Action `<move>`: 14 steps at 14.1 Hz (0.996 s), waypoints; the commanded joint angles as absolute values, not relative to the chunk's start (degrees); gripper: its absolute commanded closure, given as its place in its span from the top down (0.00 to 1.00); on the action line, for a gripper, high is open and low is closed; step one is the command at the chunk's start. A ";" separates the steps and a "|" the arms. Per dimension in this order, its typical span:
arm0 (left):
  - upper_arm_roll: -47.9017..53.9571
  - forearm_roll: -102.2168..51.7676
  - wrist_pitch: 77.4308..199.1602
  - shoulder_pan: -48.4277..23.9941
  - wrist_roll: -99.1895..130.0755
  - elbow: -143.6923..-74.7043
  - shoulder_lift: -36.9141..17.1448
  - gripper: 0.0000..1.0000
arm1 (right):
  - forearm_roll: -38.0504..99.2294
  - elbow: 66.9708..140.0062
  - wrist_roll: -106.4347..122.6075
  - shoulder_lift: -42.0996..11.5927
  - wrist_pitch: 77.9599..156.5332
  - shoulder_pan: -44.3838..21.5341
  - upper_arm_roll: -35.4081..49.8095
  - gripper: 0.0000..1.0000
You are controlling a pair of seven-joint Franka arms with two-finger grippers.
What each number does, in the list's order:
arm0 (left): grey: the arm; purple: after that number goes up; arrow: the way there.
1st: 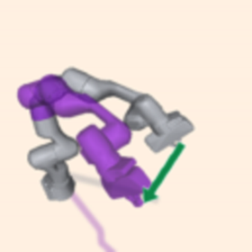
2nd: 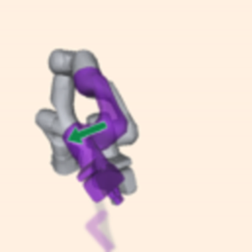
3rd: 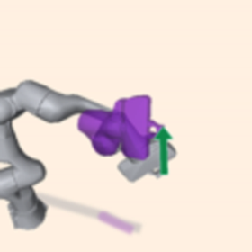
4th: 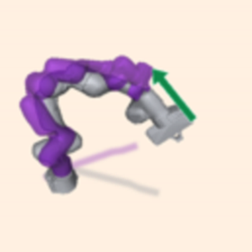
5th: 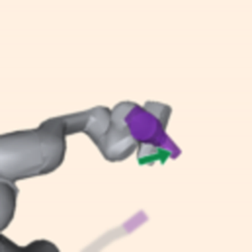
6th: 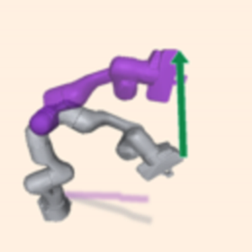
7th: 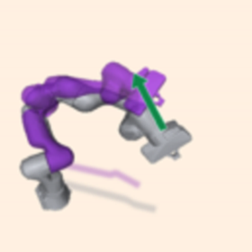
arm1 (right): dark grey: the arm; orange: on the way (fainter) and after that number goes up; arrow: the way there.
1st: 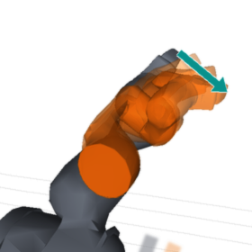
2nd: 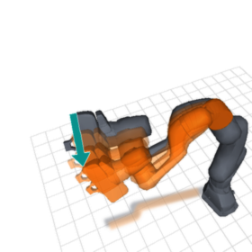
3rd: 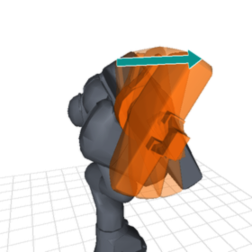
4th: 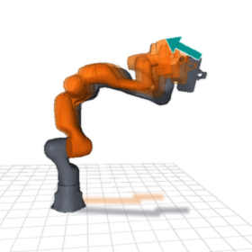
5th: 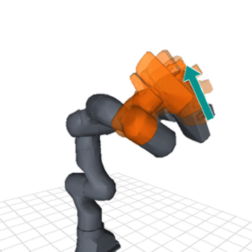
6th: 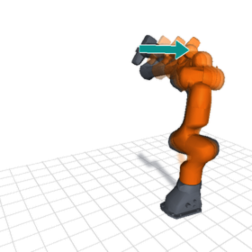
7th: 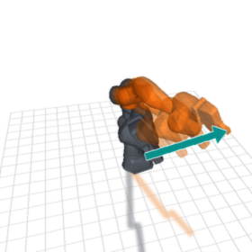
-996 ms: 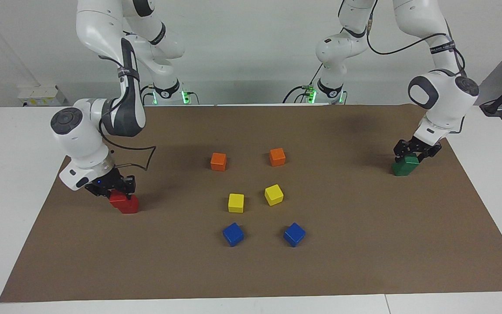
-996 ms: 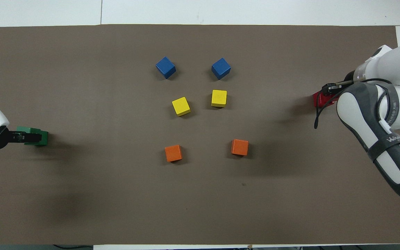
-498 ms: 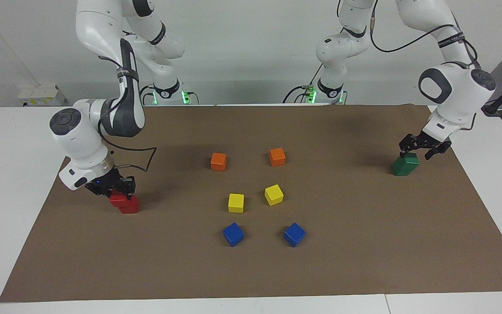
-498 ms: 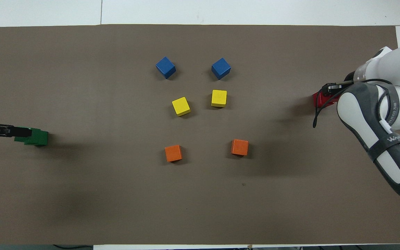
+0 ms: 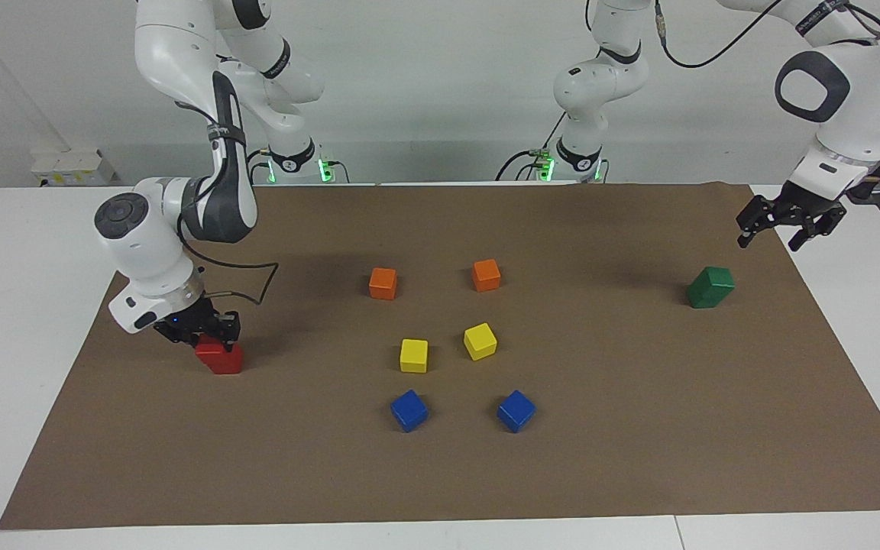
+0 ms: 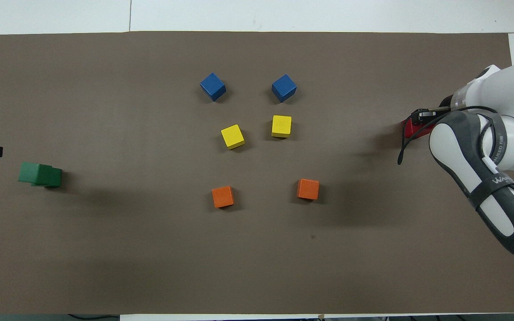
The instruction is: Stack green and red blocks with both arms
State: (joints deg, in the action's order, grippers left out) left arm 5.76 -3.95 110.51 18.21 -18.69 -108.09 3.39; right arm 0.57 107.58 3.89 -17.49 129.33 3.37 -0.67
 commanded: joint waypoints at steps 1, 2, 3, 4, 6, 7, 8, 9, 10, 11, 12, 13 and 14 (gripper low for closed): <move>5.63 -3.87 106.62 15.21 -8.11 -104.34 3.43 1.00 | 1.14 109.07 3.69 -16.52 130.52 4.04 -0.18 0.00; 5.54 -3.26 105.57 14.77 -7.48 -103.28 3.43 1.00 | 1.14 109.07 3.69 -16.44 130.52 4.04 -0.18 0.00; 5.80 -1.60 103.99 14.50 -7.30 -101.79 3.34 1.00 | 1.14 109.16 3.69 -16.44 130.52 4.04 -0.18 0.00; 5.80 -1.23 101.10 14.07 -7.03 -99.43 2.90 1.00 | 1.14 109.16 3.69 -16.44 130.52 4.04 -0.18 0.00; 5.89 -1.06 97.22 14.06 -4.24 -95.55 2.46 1.00 | 1.14 109.16 3.60 -16.44 130.61 3.96 -0.18 0.77; 5.98 -1.05 96.51 13.98 -3.35 -94.93 2.46 1.00 | 1.14 109.16 3.52 -16.44 130.52 3.87 -0.18 1.00; 5.98 -1.05 95.98 13.63 -3.25 -94.66 2.55 1.00 | 1.14 109.07 3.52 -16.44 130.52 3.87 -0.18 1.00; 5.98 -1.05 95.37 13.45 -3.16 -94.66 2.64 1.00 | 1.06 108.99 3.43 -16.44 130.26 3.87 -0.18 1.00; 5.98 -0.97 95.01 13.01 -2.82 -94.75 2.64 1.00 | 1.05 108.55 3.43 -16.44 129.64 3.78 -0.18 1.00; 5.98 -0.97 94.75 12.40 -1.42 -94.75 2.72 1.00 | 1.05 108.20 3.43 -16.26 129.20 3.52 -0.18 1.00; 5.98 -0.97 94.83 11.78 0.59 -94.66 2.72 1.00 | 1.05 107.85 3.43 -15.74 128.33 3.34 -0.18 1.00; 5.98 -0.88 94.83 10.99 1.49 -94.66 2.72 1.00 | 0.97 107.23 3.43 -14.60 126.41 3.17 -0.09 1.00; 5.45 -0.97 94.75 9.77 1.58 -94.66 2.72 1.00 | 0.79 105.83 3.51 -13.55 123.25 2.90 -0.09 1.00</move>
